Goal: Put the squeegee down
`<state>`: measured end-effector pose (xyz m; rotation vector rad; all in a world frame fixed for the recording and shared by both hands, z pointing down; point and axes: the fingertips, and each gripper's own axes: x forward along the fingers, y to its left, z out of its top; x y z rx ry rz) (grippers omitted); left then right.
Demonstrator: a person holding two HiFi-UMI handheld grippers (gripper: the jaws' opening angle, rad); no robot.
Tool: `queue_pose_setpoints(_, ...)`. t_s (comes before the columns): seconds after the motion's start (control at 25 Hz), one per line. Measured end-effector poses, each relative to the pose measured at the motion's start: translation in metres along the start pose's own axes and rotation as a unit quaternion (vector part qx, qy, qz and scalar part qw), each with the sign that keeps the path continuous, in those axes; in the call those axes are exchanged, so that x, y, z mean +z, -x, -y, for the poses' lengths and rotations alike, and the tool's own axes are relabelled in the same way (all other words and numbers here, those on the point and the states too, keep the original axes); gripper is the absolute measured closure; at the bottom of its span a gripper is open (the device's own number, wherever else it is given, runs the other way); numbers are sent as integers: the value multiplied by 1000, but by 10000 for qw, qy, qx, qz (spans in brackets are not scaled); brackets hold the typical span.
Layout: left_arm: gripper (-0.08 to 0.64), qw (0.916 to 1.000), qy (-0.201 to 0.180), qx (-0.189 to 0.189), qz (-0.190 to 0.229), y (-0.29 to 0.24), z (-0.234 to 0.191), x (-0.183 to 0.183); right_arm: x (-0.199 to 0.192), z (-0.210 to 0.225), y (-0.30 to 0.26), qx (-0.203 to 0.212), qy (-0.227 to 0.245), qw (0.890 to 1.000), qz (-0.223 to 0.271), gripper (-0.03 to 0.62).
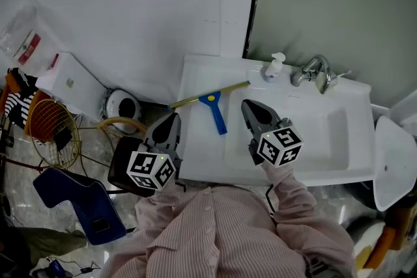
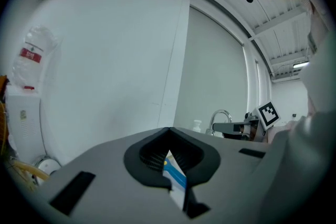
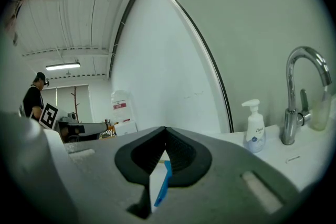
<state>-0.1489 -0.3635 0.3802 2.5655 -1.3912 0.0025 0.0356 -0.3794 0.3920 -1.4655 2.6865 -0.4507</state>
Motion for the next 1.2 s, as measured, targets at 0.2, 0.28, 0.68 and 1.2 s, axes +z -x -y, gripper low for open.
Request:
queue_pose_setpoints(0.2,558,9999,-41,80,80,5,-1,2,8,-1,7,21,48,9999,122,588)
queue_pose_setpoints(0.28,558,9999,-37,114,102,5,-3,4,11,0,9,13,44,9999,152,588)
queue_pose_setpoints(0.68,558,9991,-47,397,129,6,-12,5,9,9,7,-10,-57,9999,154,588)
queue_pose_setpoints(1.2,558,9989,1,459,43,1,-13,-2,2,17,3,-11,-123,9999,69,588)
